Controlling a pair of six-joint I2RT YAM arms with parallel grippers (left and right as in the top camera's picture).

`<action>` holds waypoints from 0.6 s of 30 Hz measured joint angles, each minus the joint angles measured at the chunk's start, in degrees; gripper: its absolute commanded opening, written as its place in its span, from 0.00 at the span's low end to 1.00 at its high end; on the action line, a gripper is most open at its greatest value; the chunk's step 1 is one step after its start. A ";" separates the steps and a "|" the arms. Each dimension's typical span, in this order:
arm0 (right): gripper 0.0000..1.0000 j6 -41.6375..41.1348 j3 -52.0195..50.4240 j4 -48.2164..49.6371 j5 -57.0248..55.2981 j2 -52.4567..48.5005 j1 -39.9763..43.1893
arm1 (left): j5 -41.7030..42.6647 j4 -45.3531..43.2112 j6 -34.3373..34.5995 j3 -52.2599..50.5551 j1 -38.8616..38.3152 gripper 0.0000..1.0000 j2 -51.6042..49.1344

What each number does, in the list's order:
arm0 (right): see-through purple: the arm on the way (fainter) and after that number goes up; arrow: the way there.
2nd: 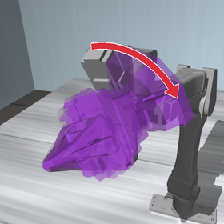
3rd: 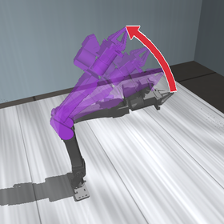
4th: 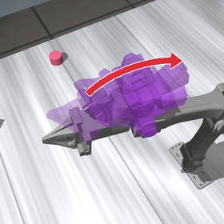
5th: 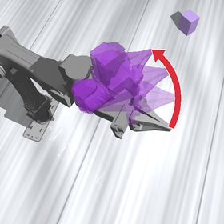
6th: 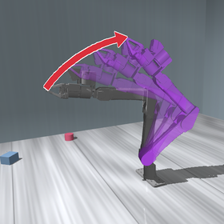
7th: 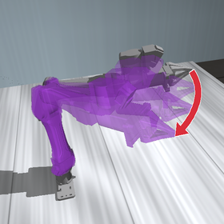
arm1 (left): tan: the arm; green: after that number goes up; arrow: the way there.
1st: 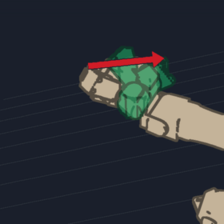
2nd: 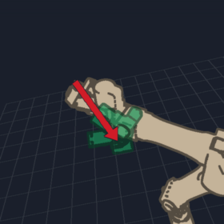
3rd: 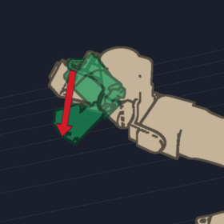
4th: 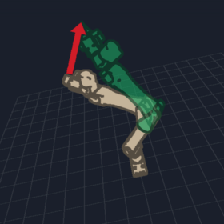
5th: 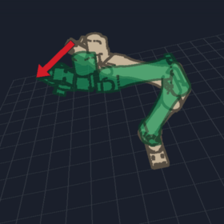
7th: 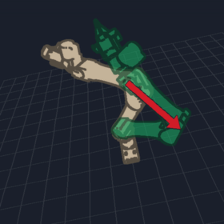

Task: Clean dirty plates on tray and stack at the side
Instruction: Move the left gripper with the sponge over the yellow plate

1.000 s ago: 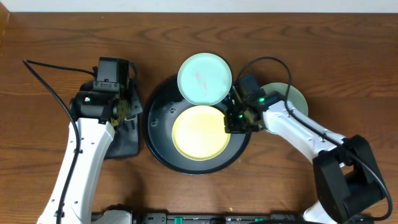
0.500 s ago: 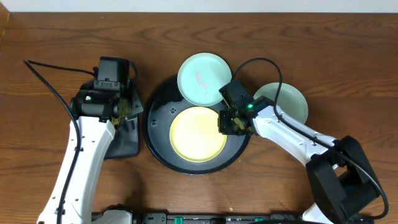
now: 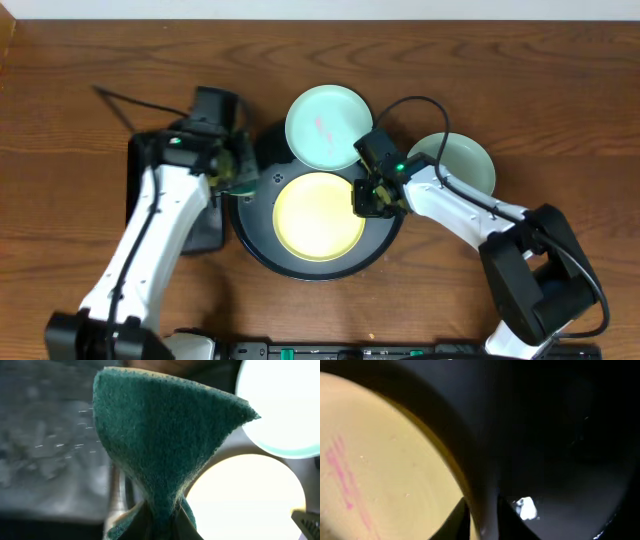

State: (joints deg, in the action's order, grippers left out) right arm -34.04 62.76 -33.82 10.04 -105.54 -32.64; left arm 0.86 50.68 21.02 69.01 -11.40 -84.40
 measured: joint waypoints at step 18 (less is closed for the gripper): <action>0.01 0.35 0.07 0.07 1.11 -0.04 0.55 | 2.91 -1.49 0.00 -0.46 -16.06 0.07 -8.55</action>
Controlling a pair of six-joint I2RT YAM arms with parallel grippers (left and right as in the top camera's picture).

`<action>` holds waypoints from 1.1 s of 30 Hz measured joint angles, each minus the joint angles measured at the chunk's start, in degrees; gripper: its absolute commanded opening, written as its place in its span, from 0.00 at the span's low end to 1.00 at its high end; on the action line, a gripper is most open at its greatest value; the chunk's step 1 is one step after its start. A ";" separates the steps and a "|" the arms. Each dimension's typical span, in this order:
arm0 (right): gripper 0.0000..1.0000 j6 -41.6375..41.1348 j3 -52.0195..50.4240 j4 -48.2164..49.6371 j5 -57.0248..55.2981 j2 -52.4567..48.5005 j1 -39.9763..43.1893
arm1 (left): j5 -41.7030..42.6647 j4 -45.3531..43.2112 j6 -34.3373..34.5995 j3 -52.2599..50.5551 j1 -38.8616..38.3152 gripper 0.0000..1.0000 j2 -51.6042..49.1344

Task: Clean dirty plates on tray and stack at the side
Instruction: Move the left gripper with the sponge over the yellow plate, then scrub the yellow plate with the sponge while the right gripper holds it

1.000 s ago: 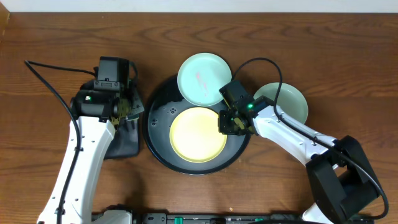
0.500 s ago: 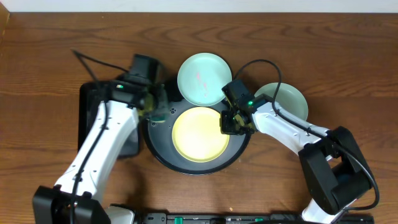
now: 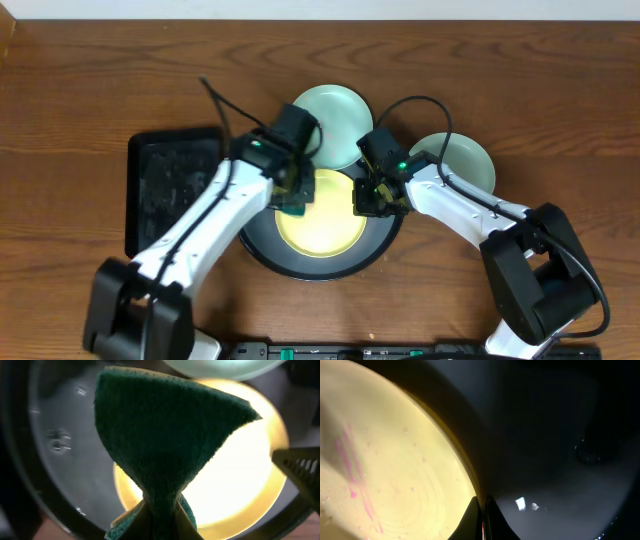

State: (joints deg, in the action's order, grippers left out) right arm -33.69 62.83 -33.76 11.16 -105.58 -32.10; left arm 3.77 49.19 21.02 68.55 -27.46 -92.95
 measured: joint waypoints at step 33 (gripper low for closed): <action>0.01 -0.02 0.00 -0.02 0.42 0.00 0.07 | 15.43 -8.74 -16.33 -9.11 -2.49 0.07 -6.71</action>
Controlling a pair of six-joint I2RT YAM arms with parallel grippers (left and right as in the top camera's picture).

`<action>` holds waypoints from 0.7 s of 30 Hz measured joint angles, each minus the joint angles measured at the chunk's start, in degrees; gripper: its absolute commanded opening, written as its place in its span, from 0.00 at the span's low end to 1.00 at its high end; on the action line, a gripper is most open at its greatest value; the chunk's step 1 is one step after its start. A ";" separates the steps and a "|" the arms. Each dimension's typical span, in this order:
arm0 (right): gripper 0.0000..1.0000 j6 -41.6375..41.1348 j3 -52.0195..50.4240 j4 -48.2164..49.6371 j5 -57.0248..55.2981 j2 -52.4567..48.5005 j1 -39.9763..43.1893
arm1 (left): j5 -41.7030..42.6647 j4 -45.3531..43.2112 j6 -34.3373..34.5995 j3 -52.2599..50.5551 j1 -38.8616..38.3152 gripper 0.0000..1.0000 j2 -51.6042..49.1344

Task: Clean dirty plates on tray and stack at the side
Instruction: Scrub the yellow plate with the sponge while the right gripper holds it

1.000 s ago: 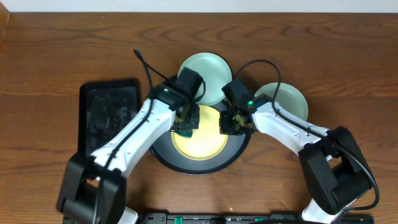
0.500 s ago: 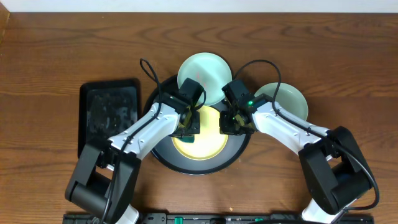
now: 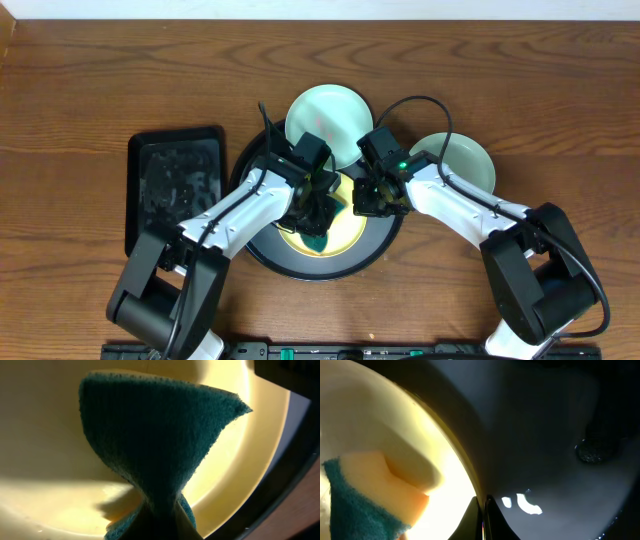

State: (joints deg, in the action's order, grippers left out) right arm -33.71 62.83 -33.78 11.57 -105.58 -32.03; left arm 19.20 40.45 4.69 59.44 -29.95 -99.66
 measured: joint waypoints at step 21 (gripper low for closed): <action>0.01 0.00 0.07 0.17 1.16 -0.02 0.31 | -9.31 0.68 8.50 0.04 0.33 0.07 0.13</action>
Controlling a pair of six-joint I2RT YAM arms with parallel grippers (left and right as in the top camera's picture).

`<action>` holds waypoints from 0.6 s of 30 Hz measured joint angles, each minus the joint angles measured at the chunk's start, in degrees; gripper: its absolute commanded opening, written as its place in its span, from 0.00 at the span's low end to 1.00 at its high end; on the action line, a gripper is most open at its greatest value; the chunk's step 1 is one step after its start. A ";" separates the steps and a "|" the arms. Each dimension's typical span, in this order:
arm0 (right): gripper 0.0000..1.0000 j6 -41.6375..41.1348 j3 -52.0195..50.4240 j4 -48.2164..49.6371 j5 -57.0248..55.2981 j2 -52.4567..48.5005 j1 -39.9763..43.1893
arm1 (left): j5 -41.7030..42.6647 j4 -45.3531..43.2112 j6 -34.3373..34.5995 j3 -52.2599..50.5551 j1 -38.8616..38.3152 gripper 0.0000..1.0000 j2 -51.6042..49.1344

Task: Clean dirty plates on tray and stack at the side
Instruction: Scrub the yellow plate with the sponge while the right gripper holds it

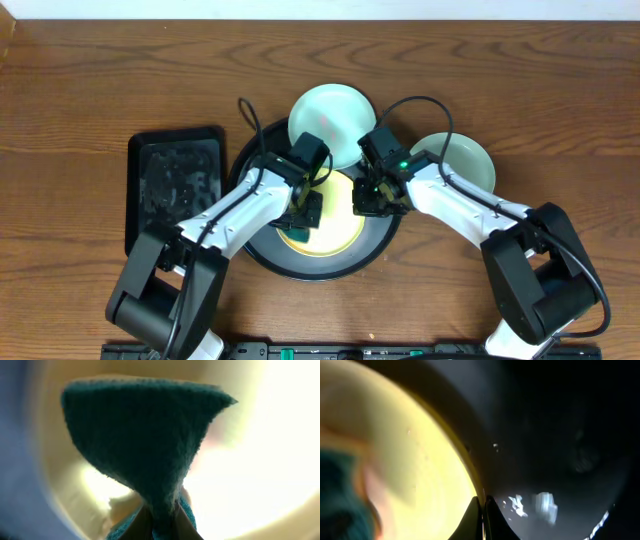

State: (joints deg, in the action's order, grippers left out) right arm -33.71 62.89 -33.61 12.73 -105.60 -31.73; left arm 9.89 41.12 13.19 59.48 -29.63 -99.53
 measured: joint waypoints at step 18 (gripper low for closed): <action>0.01 0.02 0.04 0.07 -0.52 0.00 0.04 | -7.15 -7.80 -2.32 -0.44 -0.90 0.07 -0.02</action>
State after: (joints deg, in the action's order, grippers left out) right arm -33.69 62.94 -33.54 12.21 -105.60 -31.68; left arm 2.74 33.32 10.87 59.05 -30.52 -99.55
